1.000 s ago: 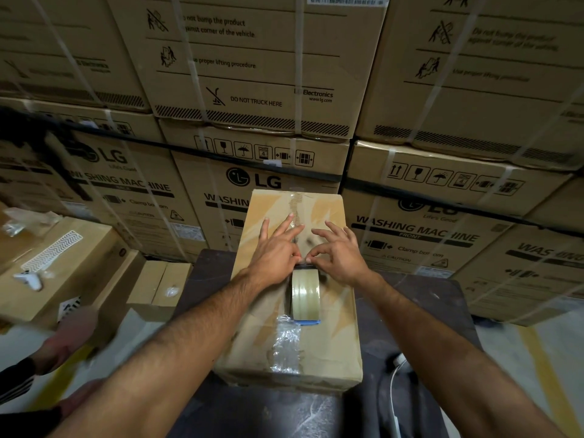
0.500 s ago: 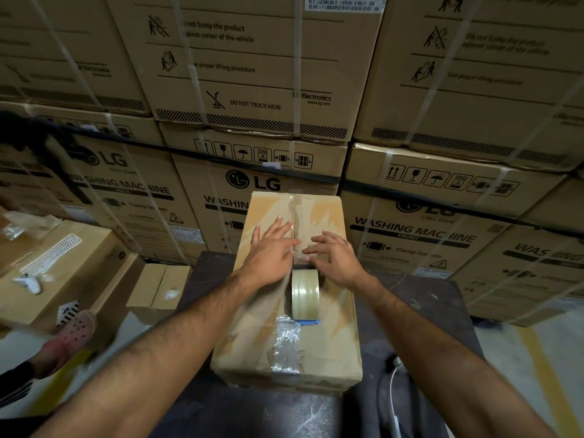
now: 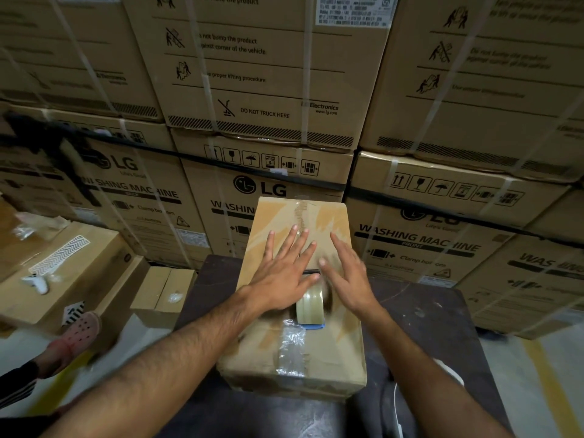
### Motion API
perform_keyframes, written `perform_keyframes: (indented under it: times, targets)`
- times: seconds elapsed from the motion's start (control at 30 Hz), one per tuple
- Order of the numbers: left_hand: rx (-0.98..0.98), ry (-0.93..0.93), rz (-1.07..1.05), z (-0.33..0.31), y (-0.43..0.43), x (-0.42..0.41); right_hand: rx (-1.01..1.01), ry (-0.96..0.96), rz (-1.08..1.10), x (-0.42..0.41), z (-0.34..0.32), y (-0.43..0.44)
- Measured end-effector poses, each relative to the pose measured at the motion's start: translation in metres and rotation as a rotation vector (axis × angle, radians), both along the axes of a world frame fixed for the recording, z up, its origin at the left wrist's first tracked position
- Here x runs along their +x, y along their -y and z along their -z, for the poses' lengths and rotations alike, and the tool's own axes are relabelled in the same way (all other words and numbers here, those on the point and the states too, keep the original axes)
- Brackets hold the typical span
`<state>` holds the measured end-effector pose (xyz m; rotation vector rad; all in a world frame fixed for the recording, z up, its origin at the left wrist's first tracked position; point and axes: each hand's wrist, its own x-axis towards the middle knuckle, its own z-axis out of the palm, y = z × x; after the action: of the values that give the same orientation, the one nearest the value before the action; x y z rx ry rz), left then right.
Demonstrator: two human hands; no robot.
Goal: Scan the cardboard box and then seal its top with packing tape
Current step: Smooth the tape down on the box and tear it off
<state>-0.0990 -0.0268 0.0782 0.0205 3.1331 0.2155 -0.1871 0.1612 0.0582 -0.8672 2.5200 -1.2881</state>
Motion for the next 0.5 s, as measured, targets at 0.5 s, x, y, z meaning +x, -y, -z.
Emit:
perform_keyframes:
  times: [0.5]
  targets:
    - [0.106, 0.044, -0.096, 0.004, 0.014, 0.026, 0.214, -0.082, -0.084, 0.058, 0.024, 0.012]
